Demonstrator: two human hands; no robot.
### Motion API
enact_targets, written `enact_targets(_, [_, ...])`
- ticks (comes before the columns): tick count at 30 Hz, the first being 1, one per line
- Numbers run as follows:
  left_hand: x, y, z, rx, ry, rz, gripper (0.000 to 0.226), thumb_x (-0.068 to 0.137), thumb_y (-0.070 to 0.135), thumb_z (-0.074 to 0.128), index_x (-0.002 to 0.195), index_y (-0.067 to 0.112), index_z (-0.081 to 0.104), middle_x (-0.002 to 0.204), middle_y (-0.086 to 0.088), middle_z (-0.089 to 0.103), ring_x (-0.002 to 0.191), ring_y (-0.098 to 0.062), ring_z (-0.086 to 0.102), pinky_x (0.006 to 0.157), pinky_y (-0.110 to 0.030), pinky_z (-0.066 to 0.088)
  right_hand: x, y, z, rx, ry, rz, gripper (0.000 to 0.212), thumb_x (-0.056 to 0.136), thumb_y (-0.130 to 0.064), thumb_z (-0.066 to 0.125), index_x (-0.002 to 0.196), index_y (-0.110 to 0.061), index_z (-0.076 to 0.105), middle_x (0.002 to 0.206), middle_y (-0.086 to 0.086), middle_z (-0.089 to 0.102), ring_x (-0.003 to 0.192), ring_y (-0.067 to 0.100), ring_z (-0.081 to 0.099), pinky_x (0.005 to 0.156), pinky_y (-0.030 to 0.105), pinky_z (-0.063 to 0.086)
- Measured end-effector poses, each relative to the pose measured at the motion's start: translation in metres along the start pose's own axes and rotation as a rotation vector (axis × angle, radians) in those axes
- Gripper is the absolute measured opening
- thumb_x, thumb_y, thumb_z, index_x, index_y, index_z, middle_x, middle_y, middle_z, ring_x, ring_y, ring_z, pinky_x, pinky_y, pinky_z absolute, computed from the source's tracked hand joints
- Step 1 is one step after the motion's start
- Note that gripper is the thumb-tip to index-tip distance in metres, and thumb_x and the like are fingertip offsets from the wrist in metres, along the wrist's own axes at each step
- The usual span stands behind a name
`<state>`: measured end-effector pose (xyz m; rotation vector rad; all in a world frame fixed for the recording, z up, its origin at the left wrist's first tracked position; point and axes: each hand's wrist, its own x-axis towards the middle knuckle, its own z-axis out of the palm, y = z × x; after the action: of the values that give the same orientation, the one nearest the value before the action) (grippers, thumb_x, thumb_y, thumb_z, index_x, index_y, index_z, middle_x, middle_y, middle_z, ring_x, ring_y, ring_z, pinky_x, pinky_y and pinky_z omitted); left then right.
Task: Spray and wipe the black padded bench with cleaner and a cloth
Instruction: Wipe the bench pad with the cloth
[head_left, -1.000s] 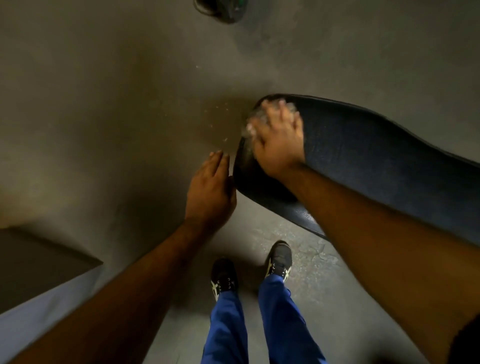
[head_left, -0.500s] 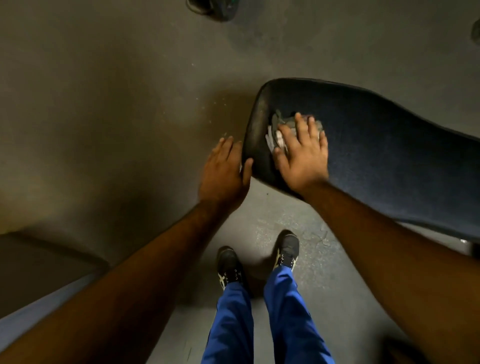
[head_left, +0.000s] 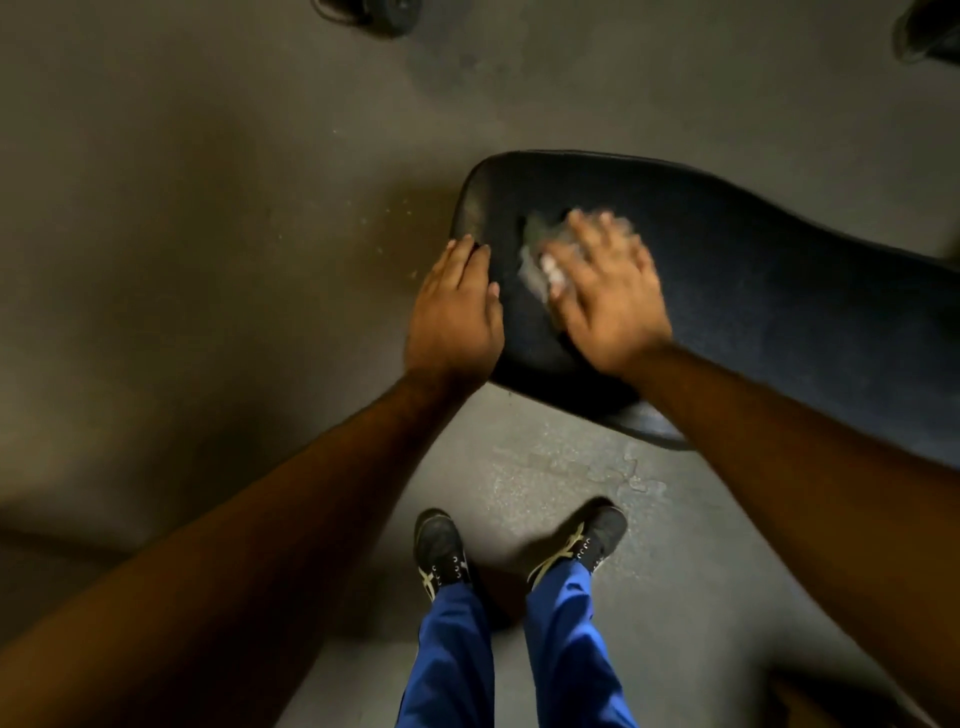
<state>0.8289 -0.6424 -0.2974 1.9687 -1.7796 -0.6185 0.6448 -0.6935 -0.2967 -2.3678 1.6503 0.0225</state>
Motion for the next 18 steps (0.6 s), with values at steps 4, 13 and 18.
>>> enact_targets(4, [-0.004, 0.012, 0.02, 0.056, -0.01, 0.034, 0.054, 0.1, 0.025, 0.037, 0.148, 0.002, 0.032, 0.157, -0.019, 0.028, 0.147, -0.031, 0.021, 0.121, -0.042, 0.014, 0.033, -0.02, 0.0, 0.062, 0.017, 0.07, 0.056, 0.098, -0.046, 0.035, 0.153, -0.035, 0.035, 0.168, 0.004, 0.017, 0.155, 0.031, 0.007, 0.122, 0.056, 0.006])
enact_targets(13, [-0.007, 0.011, 0.034, 0.191, 0.026, 0.026, 0.057, 0.102, 0.034, 0.03, 0.149, 0.001, 0.029, 0.157, -0.02, 0.026, 0.148, -0.033, 0.019, 0.121, -0.043, 0.014, 0.076, -0.007, -0.009, 0.075, 0.0, -0.036, 0.055, 0.097, -0.046, 0.036, 0.15, -0.033, 0.042, 0.165, 0.005, 0.027, 0.154, 0.031, 0.014, 0.122, 0.054, 0.009])
enact_targets(18, [-0.007, 0.019, 0.031, 0.241, -0.011, 0.071, 0.062, 0.1, 0.037, 0.022, 0.15, 0.0, 0.026, 0.157, -0.022, 0.023, 0.148, -0.035, 0.017, 0.121, -0.047, 0.016, 0.086, 0.052, -0.026, 0.108, 0.042, 0.201, 0.057, 0.098, -0.051, 0.033, 0.15, -0.028, 0.042, 0.163, 0.009, 0.03, 0.153, 0.032, 0.019, 0.122, 0.057, 0.015])
